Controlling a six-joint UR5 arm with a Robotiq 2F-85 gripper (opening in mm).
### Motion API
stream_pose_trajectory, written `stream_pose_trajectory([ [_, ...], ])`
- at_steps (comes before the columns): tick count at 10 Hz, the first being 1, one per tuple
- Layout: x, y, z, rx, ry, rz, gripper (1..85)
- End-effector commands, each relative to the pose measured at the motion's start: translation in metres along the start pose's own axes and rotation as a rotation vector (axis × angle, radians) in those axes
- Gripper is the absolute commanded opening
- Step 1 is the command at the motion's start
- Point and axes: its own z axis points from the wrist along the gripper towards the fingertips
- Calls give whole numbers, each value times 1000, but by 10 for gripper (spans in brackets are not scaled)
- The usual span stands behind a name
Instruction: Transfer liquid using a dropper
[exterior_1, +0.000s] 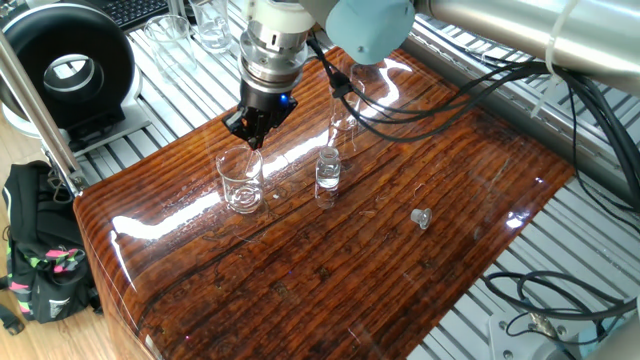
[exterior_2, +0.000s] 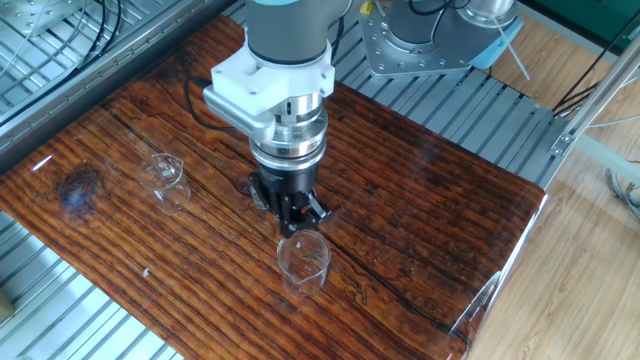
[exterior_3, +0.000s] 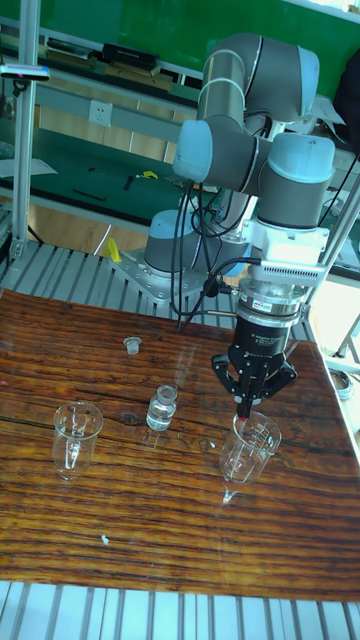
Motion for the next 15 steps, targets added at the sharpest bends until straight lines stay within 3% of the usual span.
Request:
stream_pose_trajectory([
  [1, 3, 11, -2, -36, 0, 8, 110],
  [4, 3, 16, 2, -54, -3, -15, 310],
  [7, 4, 21, 2, -73, 2, -28, 403],
  [9, 4, 21, 2, -75, 1, -46, 557],
  [12, 3, 14, 7, -52, 4, -54, 577],
  [15, 5, 18, 4, -64, 7, -53, 620],
])
